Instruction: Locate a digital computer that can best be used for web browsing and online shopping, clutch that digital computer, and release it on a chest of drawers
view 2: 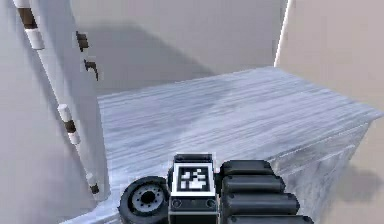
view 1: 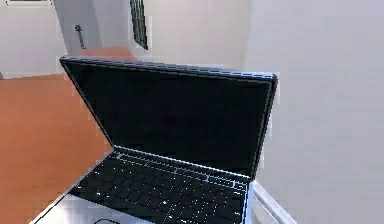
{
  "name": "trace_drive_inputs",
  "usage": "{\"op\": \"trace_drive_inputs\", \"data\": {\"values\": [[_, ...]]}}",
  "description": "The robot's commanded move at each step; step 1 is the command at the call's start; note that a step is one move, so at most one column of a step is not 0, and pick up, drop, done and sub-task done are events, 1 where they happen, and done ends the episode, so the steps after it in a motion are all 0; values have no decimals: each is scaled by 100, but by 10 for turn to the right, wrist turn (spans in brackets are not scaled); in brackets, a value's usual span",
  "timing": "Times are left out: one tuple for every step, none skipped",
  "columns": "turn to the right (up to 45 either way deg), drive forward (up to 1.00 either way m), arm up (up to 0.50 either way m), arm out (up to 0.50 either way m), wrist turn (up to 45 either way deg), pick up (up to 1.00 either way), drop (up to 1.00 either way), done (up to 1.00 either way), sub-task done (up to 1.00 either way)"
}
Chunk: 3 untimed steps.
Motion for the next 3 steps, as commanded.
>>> {"op": "trace_drive_inputs", "data": {"values": [[0,10,0,0,0,0,0,0,0],[-330,0,0,0,0,0,0,0,0],[0,0,0,20,0,0,0,0,0]]}}
